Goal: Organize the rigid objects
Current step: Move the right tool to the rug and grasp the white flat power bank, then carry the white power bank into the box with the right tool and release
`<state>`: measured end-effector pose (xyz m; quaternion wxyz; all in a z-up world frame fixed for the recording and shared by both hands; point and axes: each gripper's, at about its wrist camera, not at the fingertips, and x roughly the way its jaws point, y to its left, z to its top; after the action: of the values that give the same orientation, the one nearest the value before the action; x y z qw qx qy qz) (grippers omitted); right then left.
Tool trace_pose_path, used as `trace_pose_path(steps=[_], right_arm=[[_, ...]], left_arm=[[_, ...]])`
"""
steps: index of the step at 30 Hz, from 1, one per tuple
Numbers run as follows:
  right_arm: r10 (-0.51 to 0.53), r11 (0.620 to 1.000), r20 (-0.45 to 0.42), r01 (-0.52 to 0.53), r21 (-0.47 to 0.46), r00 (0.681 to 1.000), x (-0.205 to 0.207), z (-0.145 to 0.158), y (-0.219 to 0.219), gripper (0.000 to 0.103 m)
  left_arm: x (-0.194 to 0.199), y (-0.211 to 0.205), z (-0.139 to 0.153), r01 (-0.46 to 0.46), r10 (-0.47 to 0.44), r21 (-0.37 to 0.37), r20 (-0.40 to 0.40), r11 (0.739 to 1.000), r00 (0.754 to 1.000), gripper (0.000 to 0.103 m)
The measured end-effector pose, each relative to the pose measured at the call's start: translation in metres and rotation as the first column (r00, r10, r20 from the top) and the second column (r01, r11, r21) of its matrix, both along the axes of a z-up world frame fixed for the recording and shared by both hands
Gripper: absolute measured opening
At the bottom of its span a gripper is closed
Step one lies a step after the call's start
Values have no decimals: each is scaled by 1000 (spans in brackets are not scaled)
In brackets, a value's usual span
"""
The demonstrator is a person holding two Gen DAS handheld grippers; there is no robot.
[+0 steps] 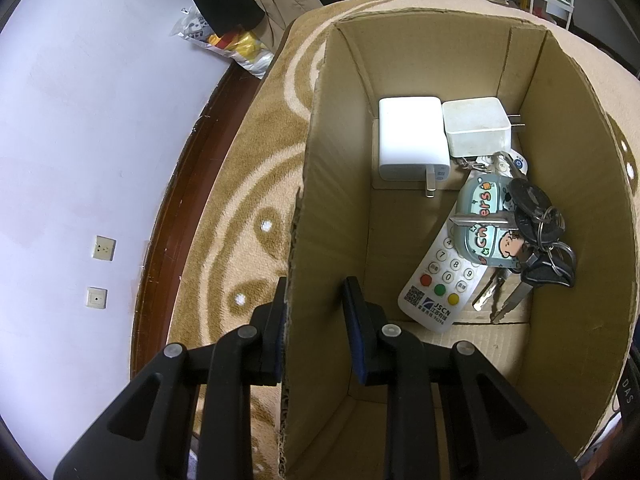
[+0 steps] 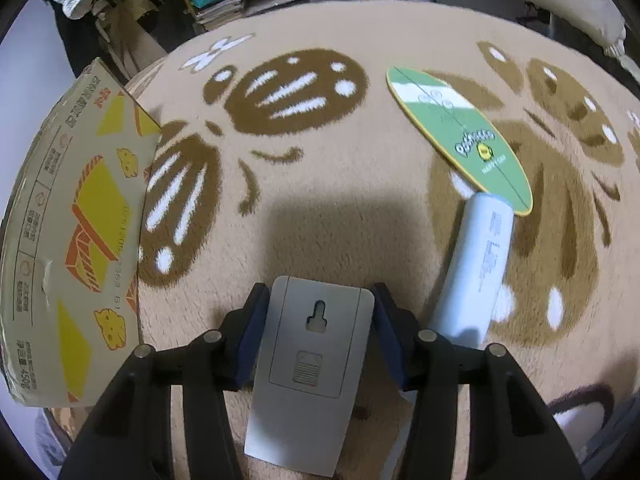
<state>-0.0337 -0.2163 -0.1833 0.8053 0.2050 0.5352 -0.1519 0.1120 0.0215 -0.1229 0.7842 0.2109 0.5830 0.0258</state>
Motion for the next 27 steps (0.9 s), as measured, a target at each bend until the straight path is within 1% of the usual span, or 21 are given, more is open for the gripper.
trace_pose_path(steps=[7,14,16,22,27], right_arm=[[19,1000,82,-20,16,996,8,14,6,53],[27,999,179,-35,42,983,16,37,5,52],[33,999,219,-41,32,975,20,49,7,52],[37,999,296,-45,21,954,33,73,6,51],[58,998,374,-60,-6,926,51,103,3,51]], left_arm=[[0,0,0,0,0,1,0,1000,1000,25],[0,-1,0,0,0,1,0,1000,1000,25],[0,0,0,0,0,1,0,1000,1000,25],[-1,-1,0,0,0,1,0,1000,1000,25],[-1,-1,0,0,0,2,1,1000,1000,25]])
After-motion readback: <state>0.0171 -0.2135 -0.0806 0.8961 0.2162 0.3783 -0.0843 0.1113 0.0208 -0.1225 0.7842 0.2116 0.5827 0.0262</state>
